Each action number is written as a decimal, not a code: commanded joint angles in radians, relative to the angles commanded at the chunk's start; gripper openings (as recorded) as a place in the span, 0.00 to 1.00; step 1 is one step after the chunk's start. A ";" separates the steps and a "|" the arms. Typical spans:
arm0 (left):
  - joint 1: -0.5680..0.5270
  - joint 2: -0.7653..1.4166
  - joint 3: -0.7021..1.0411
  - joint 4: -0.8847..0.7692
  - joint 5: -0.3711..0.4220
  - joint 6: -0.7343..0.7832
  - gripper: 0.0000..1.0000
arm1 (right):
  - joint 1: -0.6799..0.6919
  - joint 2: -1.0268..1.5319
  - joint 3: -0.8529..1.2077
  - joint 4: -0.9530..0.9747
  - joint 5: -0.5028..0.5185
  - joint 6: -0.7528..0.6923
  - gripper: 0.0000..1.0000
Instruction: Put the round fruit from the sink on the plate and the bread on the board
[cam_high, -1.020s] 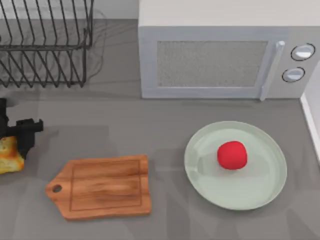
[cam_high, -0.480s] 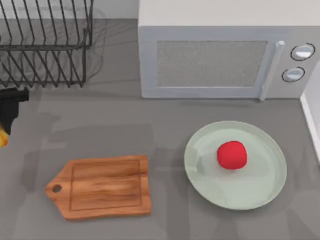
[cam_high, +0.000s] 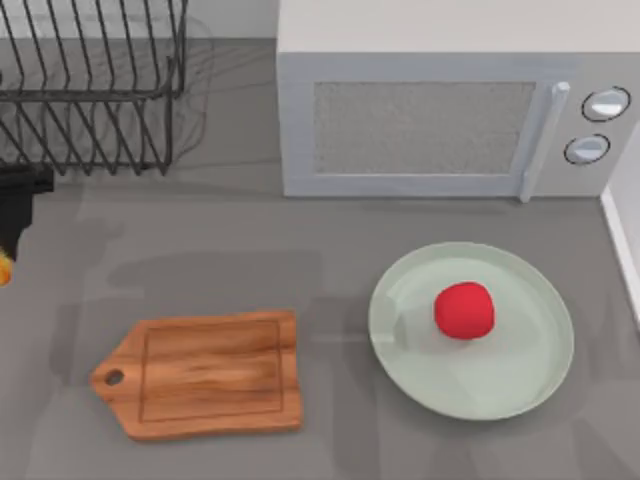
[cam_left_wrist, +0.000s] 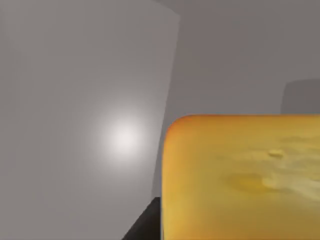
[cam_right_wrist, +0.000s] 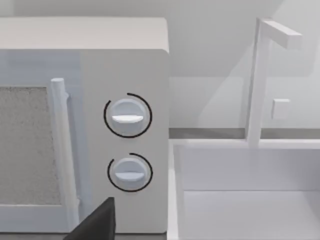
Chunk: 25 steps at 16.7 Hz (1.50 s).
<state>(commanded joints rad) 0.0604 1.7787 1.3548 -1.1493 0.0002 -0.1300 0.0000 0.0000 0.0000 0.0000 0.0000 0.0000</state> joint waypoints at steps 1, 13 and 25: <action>0.000 0.001 -0.003 0.001 -0.001 -0.016 0.00 | 0.000 0.000 0.000 0.000 0.000 0.000 1.00; -0.038 0.033 -0.112 0.069 -0.024 -0.901 0.00 | 0.000 0.000 0.000 0.000 0.000 0.000 1.00; -0.221 0.034 -0.214 0.130 -0.033 -2.267 0.00 | 0.000 0.000 0.000 0.000 0.000 0.000 1.00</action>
<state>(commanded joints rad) -0.1601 1.8127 1.1411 -1.0195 -0.0328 -2.3973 0.0000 0.0000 0.0000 0.0000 0.0000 0.0000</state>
